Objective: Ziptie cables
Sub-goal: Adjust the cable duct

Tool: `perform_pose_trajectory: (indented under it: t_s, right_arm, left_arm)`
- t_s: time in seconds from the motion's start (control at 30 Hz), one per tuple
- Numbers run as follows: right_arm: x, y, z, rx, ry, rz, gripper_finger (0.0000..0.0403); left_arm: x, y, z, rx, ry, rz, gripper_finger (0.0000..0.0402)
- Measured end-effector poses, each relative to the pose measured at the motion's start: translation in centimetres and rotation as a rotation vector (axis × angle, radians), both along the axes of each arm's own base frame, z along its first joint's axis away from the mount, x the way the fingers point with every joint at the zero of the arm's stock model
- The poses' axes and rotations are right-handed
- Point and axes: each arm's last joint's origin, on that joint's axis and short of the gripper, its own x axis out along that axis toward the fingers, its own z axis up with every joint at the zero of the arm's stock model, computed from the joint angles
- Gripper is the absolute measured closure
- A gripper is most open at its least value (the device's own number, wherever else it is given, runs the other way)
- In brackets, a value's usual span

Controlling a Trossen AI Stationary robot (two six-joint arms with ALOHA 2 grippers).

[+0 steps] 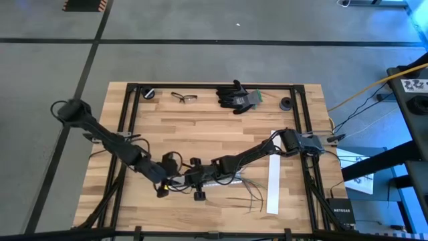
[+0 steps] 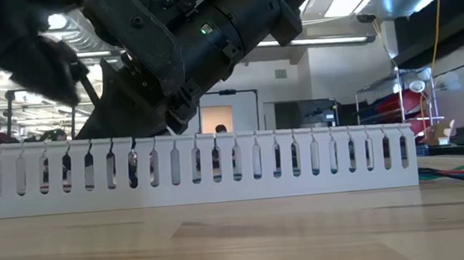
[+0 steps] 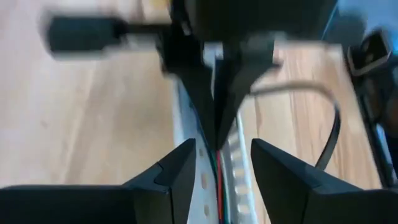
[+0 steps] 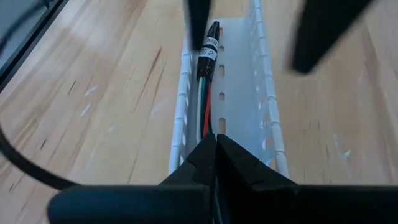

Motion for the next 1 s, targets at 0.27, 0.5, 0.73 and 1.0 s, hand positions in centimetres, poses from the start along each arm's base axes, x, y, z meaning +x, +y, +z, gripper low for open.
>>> perform_pose_trajectory:
  t_s: [0.27,0.5,0.73,1.0]
  right_arm:
    - [-0.2,-0.4,0.3,-0.039,0.028,-0.012,0.0402]
    - [-0.8,-0.8,2.6,-0.127,0.087,-0.014,0.0402]
    - [-0.5,-0.8,5.5,-0.17,0.088,-0.031,0.0402]
    - [-1.7,-1.3,8.4,-0.271,0.255,-0.049,0.0402]
  left_arm:
    - [-2.0,0.1,-2.1,0.033,0.275,0.065,0.0261]
    - [-3.5,0.1,-2.7,0.071,0.391,0.114,0.0261]
    - [-3.8,-0.1,-2.7,0.067,0.397,0.111,0.0261]
    - [-3.6,-0.2,-2.1,0.071,0.395,0.101,0.0261]
